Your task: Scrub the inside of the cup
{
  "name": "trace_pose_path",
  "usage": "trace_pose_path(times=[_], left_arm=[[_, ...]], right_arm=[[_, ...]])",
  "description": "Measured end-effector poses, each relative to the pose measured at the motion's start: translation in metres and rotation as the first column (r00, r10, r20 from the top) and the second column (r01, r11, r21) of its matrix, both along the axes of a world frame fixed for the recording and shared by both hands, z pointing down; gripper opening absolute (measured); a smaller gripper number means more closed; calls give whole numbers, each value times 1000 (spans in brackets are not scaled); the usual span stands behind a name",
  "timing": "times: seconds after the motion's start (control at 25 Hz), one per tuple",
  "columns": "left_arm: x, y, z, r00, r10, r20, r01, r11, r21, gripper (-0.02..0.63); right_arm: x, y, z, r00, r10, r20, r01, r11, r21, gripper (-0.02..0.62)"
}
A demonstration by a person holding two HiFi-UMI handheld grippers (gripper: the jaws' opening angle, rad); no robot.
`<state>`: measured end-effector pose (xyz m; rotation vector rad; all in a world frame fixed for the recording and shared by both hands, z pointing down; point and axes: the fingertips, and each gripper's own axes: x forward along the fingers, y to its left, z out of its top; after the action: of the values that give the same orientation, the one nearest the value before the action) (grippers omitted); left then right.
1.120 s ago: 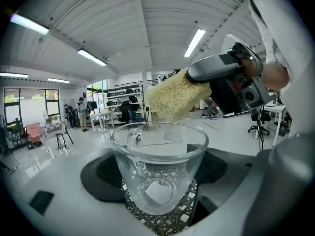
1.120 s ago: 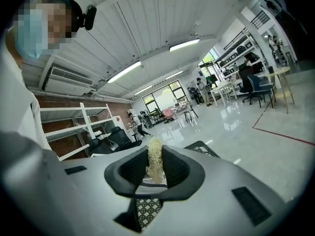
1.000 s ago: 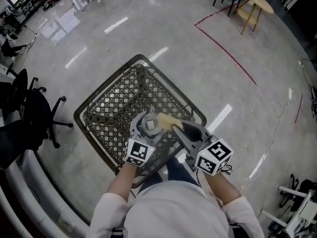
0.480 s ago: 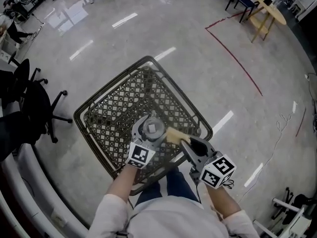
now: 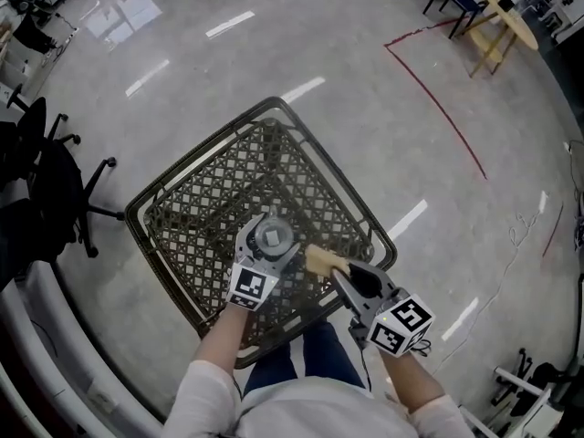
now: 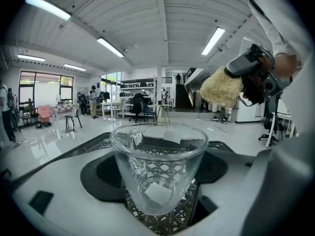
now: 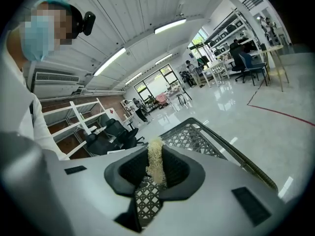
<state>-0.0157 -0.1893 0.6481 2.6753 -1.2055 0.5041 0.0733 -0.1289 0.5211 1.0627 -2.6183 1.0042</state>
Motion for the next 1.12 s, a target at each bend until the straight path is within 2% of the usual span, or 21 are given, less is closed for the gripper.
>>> trace_pose_path(times=[0.52,1.12], left_arm=[[-12,-15,37,999,-52,1,52,998,-34,383],[-12,-20,50,996,-80,-28,78,996,-52,383]], right_arm=[[-3,-3,28,1000,-17,-18,16,999,-45,89],[-5,-7,39,999,-31,-22,29,998,-63,89]])
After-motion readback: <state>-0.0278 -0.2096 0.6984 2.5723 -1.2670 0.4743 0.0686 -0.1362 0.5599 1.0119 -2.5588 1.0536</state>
